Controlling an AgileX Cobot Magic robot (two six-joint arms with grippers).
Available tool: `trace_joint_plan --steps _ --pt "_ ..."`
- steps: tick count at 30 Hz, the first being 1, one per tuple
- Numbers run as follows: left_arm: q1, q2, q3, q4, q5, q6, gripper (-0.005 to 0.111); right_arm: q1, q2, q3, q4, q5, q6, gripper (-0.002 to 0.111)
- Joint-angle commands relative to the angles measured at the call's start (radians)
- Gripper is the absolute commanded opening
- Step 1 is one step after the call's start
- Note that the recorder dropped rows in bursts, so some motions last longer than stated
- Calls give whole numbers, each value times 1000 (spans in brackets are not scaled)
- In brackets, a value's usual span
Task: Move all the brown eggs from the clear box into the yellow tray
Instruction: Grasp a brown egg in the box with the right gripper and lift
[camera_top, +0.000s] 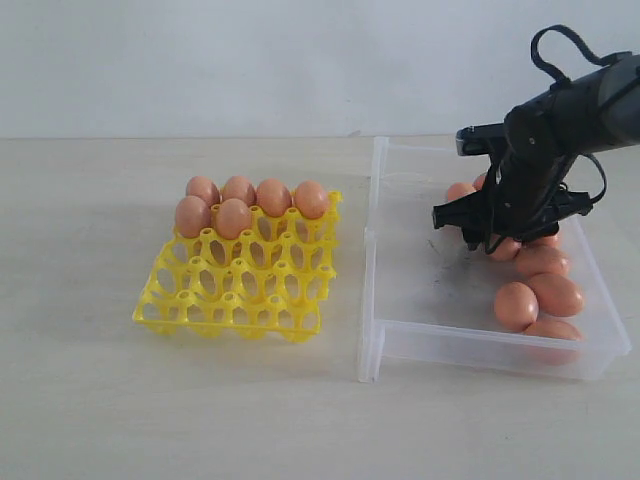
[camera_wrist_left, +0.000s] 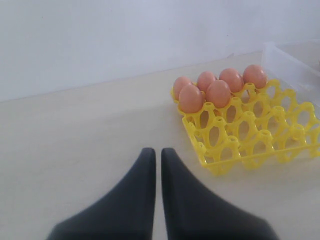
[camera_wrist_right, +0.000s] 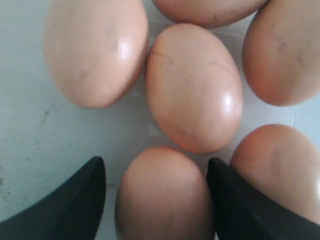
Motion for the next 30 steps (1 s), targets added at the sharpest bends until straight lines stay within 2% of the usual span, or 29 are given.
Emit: trace_joint_plan --steps 1,5,7,9,12,16,24,30 --pt "-6 -3 4 2 -4 0 4 -13 23 -5 -28 10 -15 55" --pt "-6 -3 4 2 -4 0 4 -13 21 -5 -47 3 -15 55" --pt "-6 -3 4 2 -4 0 4 -13 21 -5 -49 9 -15 51" --pt "-6 -3 4 2 -4 0 4 -13 21 -5 -51 19 -15 36" --pt "-6 -3 4 2 -4 0 4 -13 21 -5 -51 48 -55 0" --pt "-6 -3 4 2 -4 0 4 -13 17 -5 -51 58 -80 0" --pt "-6 -3 4 2 -4 0 4 3 -76 2 13 -69 -84 0" --pt "-6 -3 4 2 -4 0 4 47 -188 87 28 -273 -95 0"
